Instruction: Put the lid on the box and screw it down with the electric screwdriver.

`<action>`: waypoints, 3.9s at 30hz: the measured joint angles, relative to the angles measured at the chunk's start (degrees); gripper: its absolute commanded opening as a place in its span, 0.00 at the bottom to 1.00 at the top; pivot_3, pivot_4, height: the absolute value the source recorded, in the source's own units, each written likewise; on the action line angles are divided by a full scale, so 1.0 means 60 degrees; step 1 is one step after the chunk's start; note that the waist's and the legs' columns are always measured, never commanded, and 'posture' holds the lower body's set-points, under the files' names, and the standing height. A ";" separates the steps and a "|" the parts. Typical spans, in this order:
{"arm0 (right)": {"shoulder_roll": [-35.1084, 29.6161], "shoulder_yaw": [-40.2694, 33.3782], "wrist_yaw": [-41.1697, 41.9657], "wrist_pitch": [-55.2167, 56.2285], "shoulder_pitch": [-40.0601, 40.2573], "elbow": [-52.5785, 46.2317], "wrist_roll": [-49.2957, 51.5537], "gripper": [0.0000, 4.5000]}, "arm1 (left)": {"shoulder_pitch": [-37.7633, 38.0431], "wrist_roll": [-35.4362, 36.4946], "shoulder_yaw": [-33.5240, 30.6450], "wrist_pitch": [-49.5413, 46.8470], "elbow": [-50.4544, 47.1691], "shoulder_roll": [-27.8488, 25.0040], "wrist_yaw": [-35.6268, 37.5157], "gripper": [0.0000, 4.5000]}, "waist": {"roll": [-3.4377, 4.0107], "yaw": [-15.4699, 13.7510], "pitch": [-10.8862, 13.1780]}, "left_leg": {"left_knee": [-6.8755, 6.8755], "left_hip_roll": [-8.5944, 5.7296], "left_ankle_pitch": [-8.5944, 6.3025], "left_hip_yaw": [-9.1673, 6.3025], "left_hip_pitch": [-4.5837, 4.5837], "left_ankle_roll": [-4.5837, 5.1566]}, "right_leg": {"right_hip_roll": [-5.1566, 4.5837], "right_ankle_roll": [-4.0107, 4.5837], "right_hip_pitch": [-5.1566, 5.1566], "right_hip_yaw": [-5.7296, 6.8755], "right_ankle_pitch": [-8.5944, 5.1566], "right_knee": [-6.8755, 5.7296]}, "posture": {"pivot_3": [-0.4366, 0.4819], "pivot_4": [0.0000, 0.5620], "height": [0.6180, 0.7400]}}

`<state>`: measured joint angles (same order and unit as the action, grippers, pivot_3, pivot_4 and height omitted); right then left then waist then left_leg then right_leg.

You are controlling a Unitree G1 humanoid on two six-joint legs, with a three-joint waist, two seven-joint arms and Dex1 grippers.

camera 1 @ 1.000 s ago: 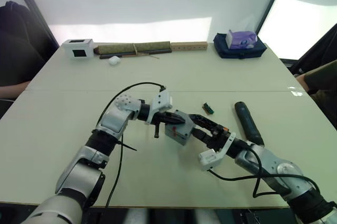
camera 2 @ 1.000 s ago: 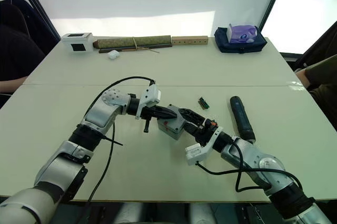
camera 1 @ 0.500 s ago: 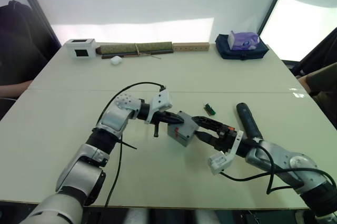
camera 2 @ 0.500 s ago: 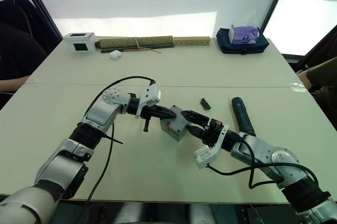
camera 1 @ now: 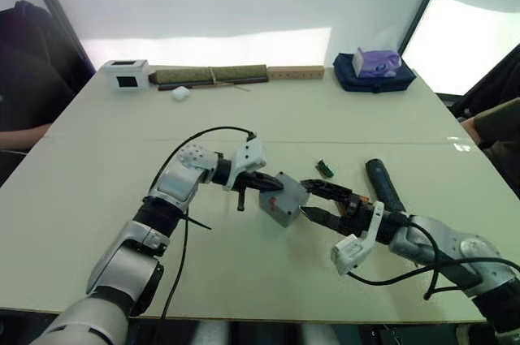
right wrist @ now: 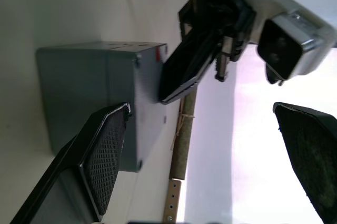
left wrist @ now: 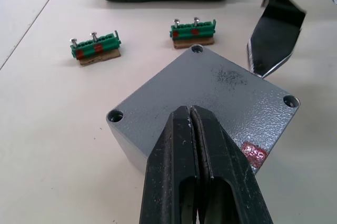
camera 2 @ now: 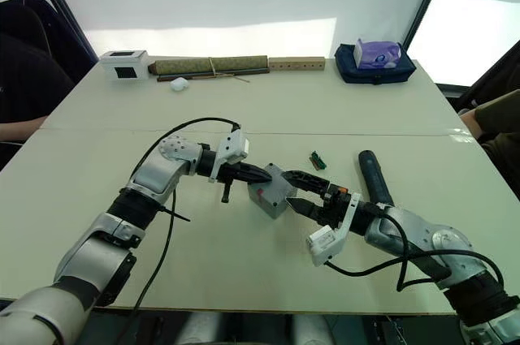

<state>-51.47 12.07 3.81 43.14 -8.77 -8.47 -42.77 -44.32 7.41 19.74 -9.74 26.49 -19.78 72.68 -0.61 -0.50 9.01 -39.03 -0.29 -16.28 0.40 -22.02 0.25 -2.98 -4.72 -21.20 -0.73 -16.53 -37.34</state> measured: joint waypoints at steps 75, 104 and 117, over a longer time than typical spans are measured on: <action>0.2411 0.0366 0.5963 -1.3917 -0.0679 -0.2594 0.8962 0.01 | 0.2083 0.0095 -0.0343 -0.1612 -0.2986 -0.1766 0.0316 0.00 | -0.0013 0.0020 0.0019 | 0.0132 -0.0023 0.0011 -0.0004 -0.0236 -0.0019 | -0.0045 -0.0018 -0.0291 0.0042 0.0013 0.0011 | 0.48 0.27 1.00; 0.1065 -0.4010 0.7206 -1.6397 0.0775 -0.5289 1.2221 0.73 | 0.3451 0.2316 -0.2664 -0.2709 -0.5799 -0.4540 0.0809 0.00 | -0.0001 -0.0037 0.0043 | 0.0132 -0.0026 0.0011 -0.0023 -0.0231 -0.0020 | -0.0087 -0.0016 -0.0261 0.0064 0.0012 0.0027 | 0.48 0.27 1.00; 0.1846 -0.4755 0.5158 -1.7351 0.1942 -0.4870 1.2463 0.99 | 0.2961 0.4052 -0.2805 -0.3953 -0.7989 -0.4304 0.0084 0.00 | 0.0010 -0.0015 0.0040 | 0.0131 -0.0037 0.0016 -0.0026 -0.0225 -0.0027 | -0.0081 -0.0015 -0.0258 0.0066 0.0011 0.0018 | 0.48 0.27 1.00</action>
<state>-40.39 -16.46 34.76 -60.97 2.88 -37.69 32.01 -26.55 31.73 2.90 -33.46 -21.45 -45.60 73.18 -0.55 -0.59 9.25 -38.24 -0.51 -16.18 0.24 -23.36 0.09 -3.47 -4.80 -22.75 -0.33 -16.46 -37.23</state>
